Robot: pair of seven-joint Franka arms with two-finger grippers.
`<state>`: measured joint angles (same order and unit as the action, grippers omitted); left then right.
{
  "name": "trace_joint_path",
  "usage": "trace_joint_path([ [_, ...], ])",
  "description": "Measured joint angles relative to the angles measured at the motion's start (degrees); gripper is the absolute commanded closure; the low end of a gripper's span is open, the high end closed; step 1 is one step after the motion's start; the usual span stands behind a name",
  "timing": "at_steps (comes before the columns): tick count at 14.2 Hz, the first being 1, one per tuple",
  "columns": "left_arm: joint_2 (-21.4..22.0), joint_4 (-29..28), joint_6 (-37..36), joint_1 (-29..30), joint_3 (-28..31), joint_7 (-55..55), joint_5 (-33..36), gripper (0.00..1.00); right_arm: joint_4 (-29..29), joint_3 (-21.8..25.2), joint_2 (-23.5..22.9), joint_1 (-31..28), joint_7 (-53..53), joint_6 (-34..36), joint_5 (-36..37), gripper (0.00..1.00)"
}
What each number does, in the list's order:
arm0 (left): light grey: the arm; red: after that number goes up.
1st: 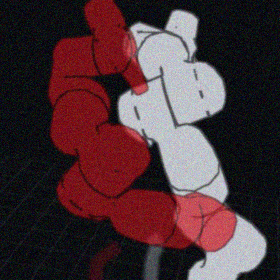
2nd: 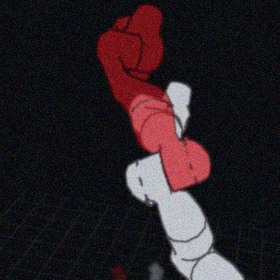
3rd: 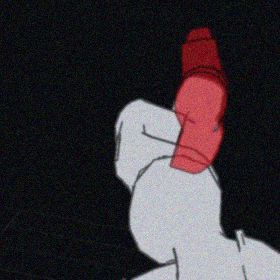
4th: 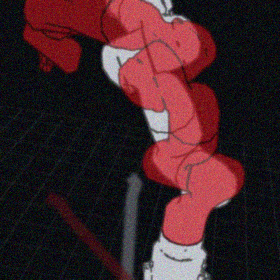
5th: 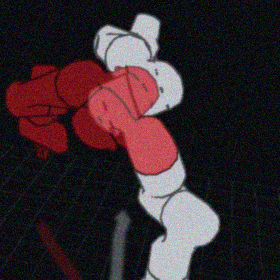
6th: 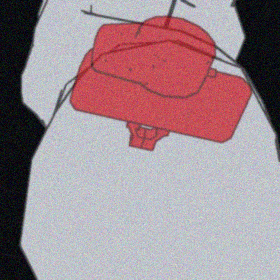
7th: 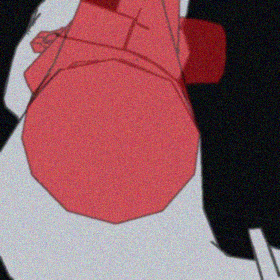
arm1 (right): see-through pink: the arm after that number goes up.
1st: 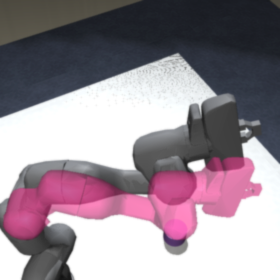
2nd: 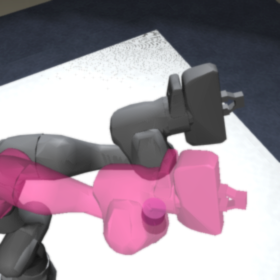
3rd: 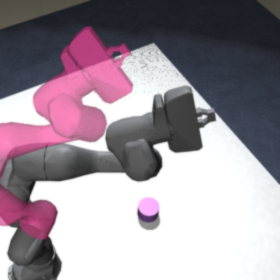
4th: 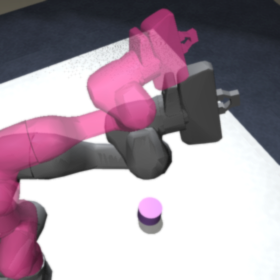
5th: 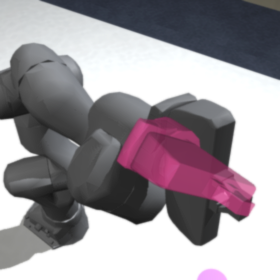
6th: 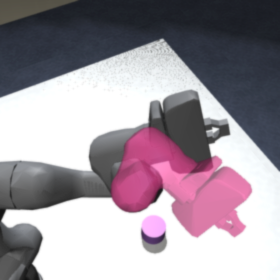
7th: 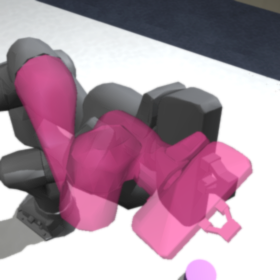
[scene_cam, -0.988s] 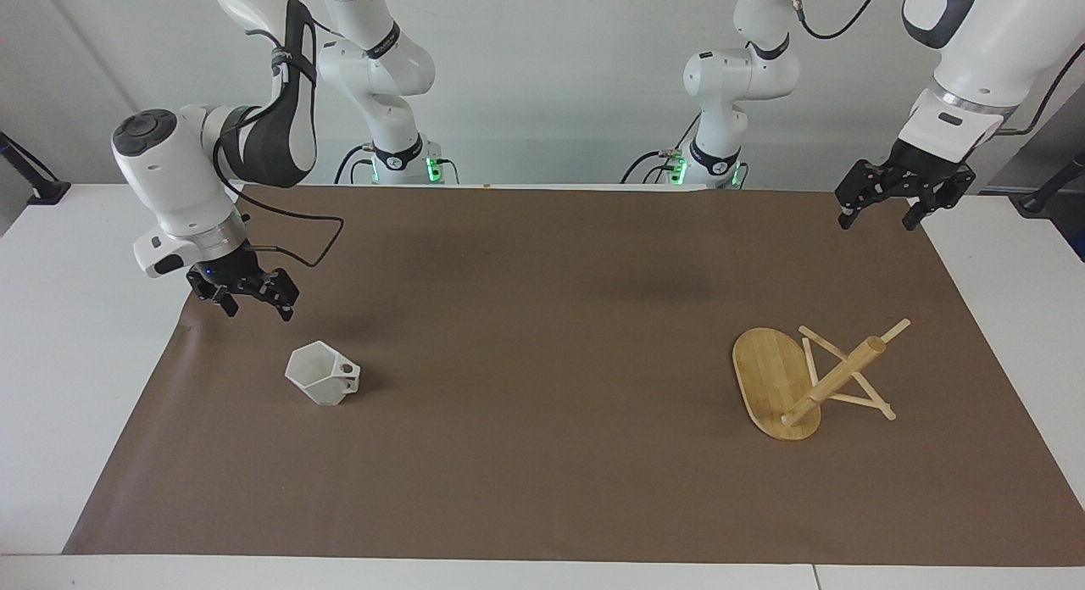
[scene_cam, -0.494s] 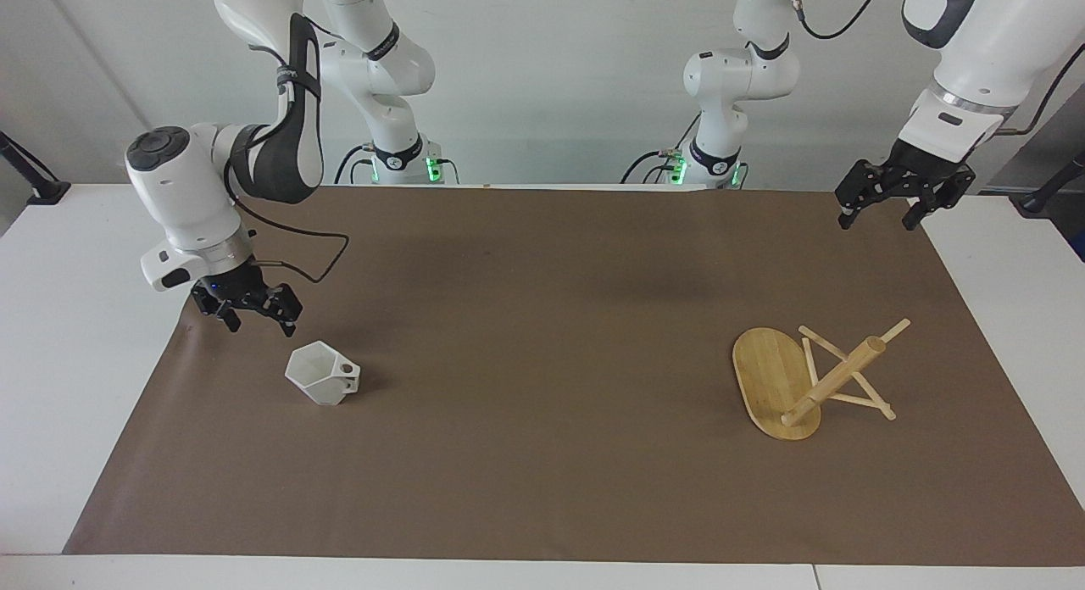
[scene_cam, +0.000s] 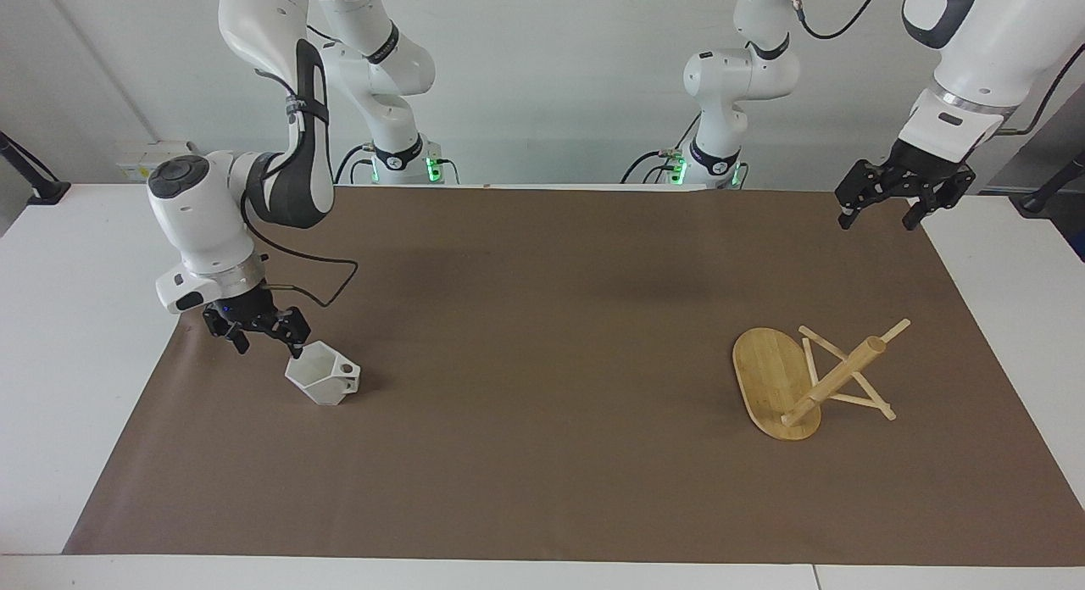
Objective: Hang cup on rack
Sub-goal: 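Reach the right gripper toward the white hexagonal cup's handle, then close the right gripper on the white cup's handle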
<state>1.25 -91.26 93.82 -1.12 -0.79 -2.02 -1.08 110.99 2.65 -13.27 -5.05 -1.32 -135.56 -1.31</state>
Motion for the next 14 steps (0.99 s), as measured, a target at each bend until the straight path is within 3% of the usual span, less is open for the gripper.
trace_joint_path([
  [8, 0.0, 0.0, 0.0, 0.0, 0.0, 0.0, 0.0, 0.00, 0.0, 0.0, -2.8, 1.1, 2.0, -3.0, 0.0, 0.02],
  [13, 0.0, 0.0, 0.0, 0.0, 0.0, 0.0, 0.0, 0.00, 0.0, 0.0, -3.1, 1.1, 2.0, -3.2, 0.0, 0.17],
  [14, 0.0, 0.0, 0.0, 0.0, 0.0, 0.0, 0.0, 0.00, 0.0, 0.0, -3.1, 1.1, 2.0, -3.2, 0.0, 0.24],
])
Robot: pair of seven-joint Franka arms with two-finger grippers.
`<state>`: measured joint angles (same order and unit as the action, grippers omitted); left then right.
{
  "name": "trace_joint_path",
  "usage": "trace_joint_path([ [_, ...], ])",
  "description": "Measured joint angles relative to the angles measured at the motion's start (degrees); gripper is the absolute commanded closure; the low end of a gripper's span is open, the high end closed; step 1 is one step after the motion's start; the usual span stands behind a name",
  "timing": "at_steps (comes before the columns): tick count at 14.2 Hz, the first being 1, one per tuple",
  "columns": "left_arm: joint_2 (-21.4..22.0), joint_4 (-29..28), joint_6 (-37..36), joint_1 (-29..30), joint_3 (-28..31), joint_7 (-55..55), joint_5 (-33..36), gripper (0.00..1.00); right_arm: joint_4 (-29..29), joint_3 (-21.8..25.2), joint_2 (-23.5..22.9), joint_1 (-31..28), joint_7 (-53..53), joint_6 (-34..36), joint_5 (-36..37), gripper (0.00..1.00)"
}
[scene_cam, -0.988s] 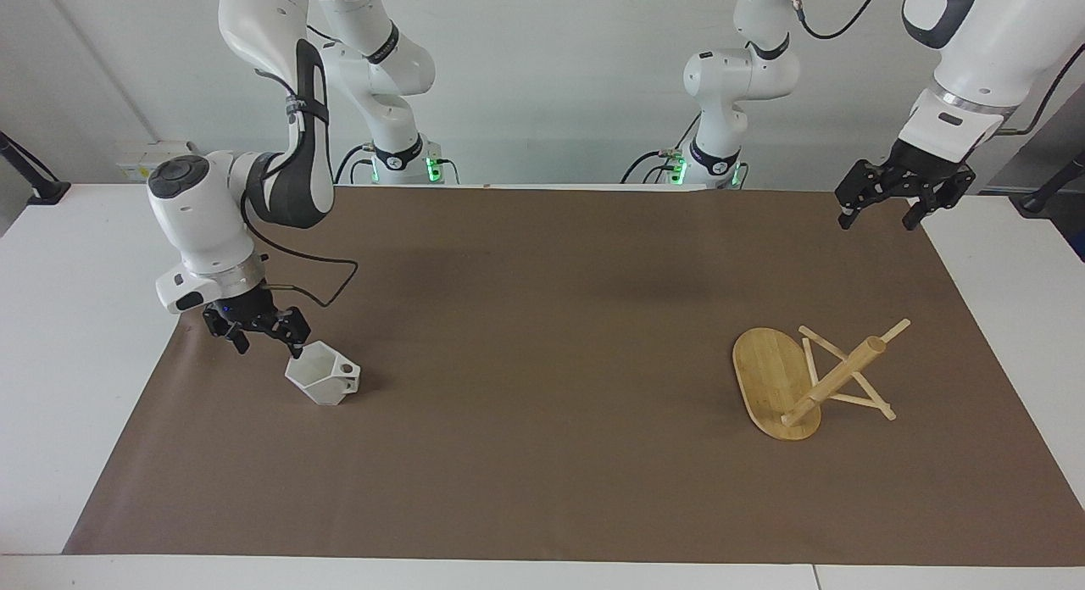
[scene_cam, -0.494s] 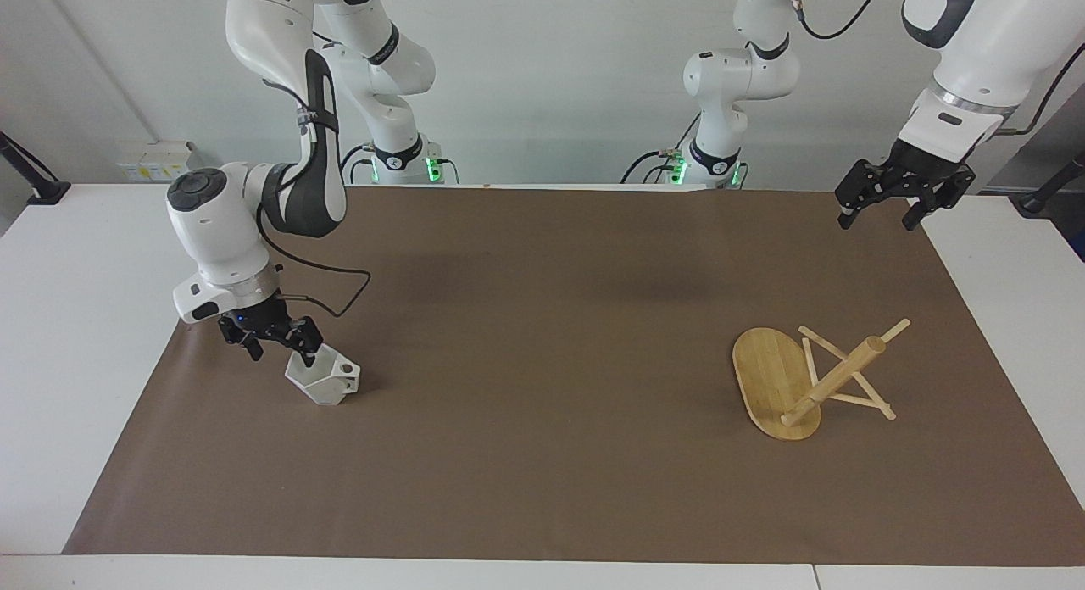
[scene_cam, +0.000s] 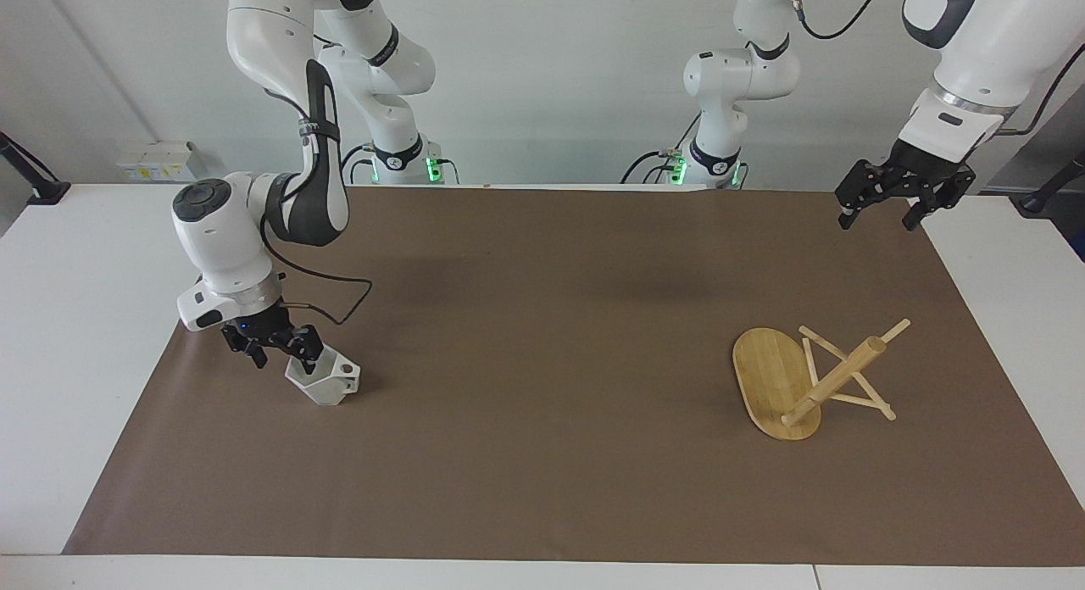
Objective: Hang cup on rack
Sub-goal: 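Close the right gripper on the white cup's handle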
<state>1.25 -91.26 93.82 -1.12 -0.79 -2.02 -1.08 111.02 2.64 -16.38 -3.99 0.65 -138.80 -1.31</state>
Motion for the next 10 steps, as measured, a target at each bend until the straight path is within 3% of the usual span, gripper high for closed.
trace_joint_path([
  [5, 0.0, 0.0, 0.0, 0.0, 0.0, 0.0, 0.0, 0.00, 0.0, 0.0, 0.0, 0.0, 0.0, 0.0, 0.0, 0.62],
  [10, 0.0, 0.0, 0.0, 0.0, 0.0, 0.0, 0.0, 0.00, 0.0, 0.0, 0.0, 0.0, 0.0, 0.1, 0.0, 0.83],
])
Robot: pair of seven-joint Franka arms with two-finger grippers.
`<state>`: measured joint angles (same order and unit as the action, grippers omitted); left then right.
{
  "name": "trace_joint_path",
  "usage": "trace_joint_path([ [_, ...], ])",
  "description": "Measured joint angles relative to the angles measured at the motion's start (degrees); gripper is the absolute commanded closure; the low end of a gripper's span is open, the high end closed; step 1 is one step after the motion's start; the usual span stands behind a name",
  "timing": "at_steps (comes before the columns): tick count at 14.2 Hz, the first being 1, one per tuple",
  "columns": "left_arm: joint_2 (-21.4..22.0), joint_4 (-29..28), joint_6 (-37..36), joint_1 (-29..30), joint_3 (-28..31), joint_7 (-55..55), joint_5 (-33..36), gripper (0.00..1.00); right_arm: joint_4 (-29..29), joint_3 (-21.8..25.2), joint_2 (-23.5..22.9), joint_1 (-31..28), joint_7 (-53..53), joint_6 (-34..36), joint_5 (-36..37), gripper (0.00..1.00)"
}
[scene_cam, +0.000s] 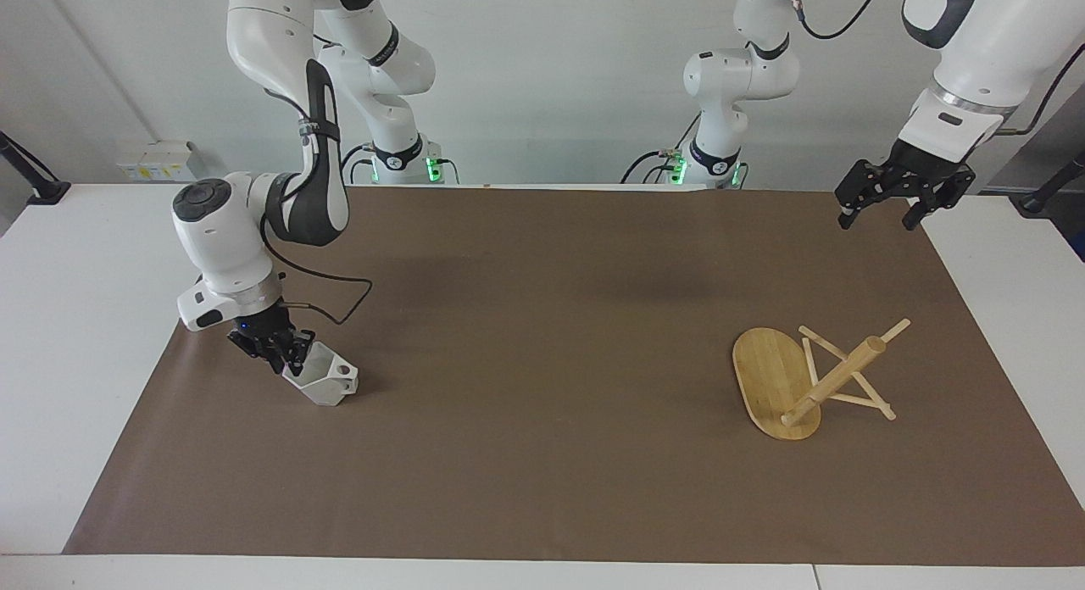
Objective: Hang cup on rack
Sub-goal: 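Close the right gripper on the white cup's handle, then lift the cup with the right gripper while the left gripper approaches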
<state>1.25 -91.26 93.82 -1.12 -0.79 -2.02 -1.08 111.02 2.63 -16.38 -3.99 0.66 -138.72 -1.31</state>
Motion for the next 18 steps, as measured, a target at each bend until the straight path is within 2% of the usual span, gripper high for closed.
trace_joint_path([
  [5, 0.0, 0.0, 0.0, 0.0, 0.0, 0.0, 0.0, 0.00, -0.1, 0.0, 0.0, 0.0, 0.0, 0.4, 0.0, 1.00],
  [10, 0.0, 0.0, 0.0, 0.0, 0.0, 0.0, 0.0, 0.00, -0.6, 0.0, 0.1, 0.0, 0.1, 2.0, -0.1, 1.00],
  [18, 0.0, 0.0, 0.0, 0.0, 0.0, 0.0, 0.0, 0.00, -4.8, 0.0, 1.8, -0.1, 0.1, 11.7, -0.1, 1.00],
])
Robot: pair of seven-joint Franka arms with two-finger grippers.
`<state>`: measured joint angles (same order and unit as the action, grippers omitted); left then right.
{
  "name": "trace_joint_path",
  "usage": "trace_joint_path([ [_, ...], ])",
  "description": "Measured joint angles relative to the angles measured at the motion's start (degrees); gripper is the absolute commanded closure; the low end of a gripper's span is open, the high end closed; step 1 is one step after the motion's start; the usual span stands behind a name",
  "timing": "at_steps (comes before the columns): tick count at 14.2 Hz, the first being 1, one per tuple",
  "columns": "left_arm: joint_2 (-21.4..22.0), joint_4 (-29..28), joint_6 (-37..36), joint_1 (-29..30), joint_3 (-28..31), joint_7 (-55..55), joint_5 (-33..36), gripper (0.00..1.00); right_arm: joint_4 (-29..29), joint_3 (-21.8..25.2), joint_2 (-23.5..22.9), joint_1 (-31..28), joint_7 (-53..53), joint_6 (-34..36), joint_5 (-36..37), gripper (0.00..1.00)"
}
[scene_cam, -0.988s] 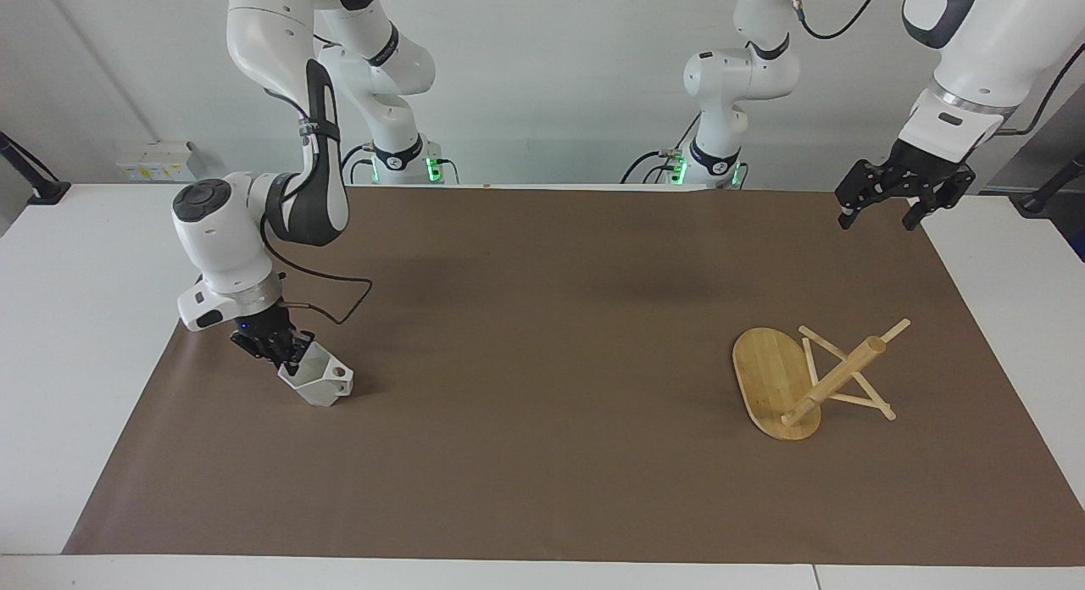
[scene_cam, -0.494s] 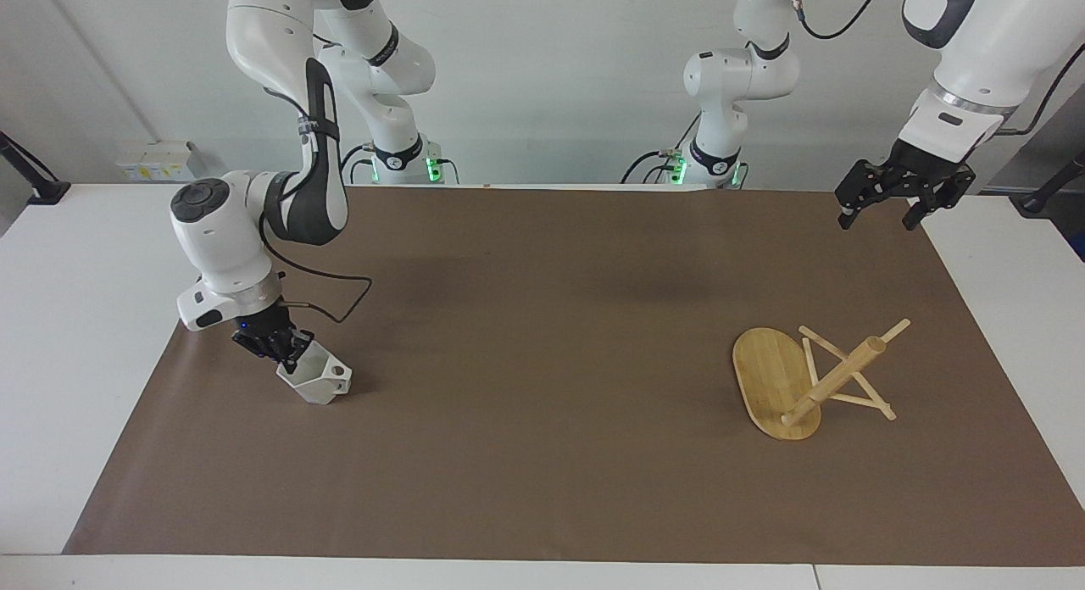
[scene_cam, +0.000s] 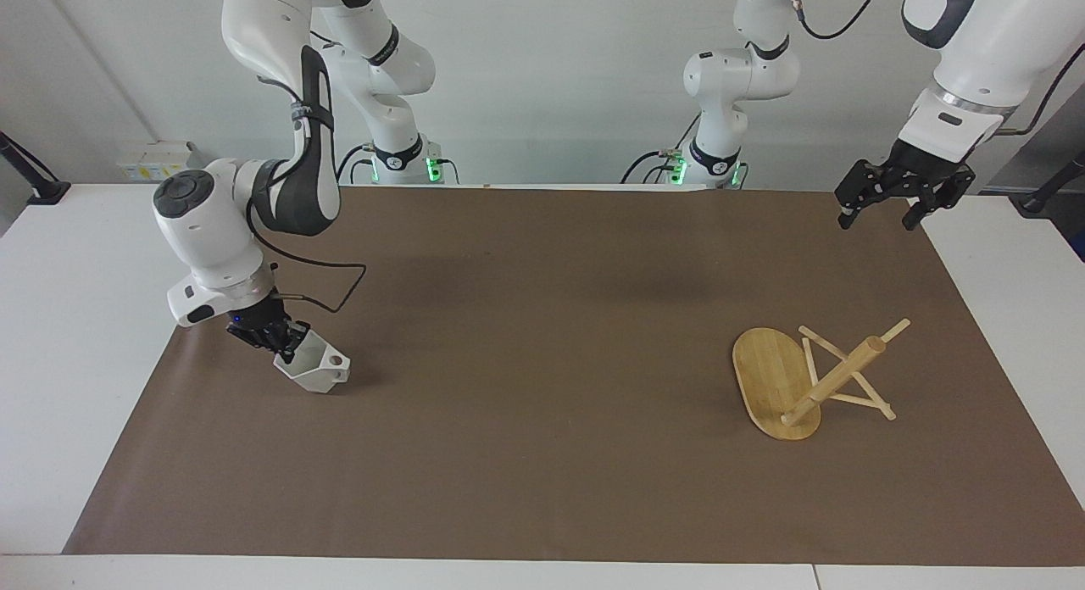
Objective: Hang cup on rack
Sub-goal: 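Lift the cup with the right gripper while the left gripper approaches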
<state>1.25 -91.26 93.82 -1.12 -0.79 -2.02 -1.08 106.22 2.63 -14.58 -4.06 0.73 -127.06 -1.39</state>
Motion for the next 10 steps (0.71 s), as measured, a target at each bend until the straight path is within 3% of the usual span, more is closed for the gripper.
trace_joint_path([
  [10, 0.1, -0.5, -1.4, 0.6, 0.2, 1.5, 0.0, 0.00, -4.5, 0.3, 6.6, -0.2, 0.2, 6.6, 0.0, 1.00],
])
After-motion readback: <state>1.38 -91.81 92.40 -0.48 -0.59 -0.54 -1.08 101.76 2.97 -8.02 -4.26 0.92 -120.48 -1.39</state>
